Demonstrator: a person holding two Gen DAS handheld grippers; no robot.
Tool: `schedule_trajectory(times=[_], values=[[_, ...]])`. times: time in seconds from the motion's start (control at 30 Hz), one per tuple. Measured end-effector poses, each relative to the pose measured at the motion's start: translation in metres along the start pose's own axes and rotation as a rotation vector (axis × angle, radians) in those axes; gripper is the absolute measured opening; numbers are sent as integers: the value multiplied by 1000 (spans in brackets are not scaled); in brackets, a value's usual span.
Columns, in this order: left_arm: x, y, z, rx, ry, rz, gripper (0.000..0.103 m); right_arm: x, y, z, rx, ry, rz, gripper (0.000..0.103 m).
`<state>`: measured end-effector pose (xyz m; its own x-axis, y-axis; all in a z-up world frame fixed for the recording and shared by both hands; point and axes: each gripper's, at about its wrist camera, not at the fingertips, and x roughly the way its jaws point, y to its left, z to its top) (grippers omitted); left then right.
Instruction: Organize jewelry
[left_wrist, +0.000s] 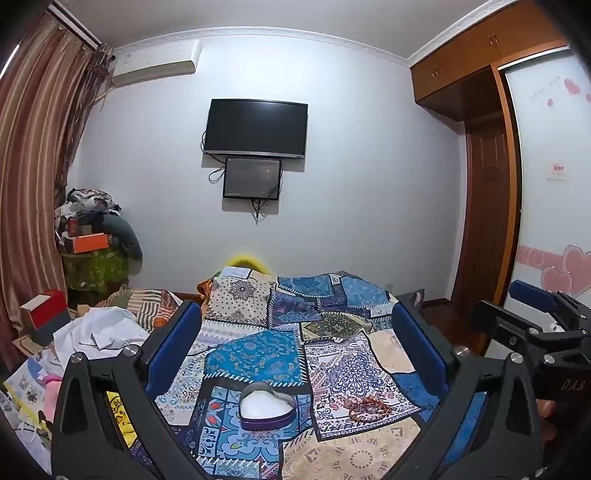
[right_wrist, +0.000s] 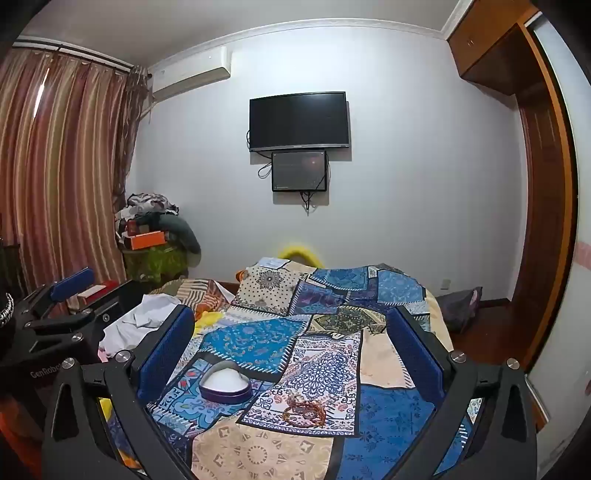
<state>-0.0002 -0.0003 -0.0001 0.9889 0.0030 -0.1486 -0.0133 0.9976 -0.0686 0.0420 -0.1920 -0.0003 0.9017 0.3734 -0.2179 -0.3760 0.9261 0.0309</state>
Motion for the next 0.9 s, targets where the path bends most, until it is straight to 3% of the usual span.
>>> schedule_trajectory(times=[0.9], values=[[1,11,-5,-23,6,2,103,1,5,0,1,13,11,103]])
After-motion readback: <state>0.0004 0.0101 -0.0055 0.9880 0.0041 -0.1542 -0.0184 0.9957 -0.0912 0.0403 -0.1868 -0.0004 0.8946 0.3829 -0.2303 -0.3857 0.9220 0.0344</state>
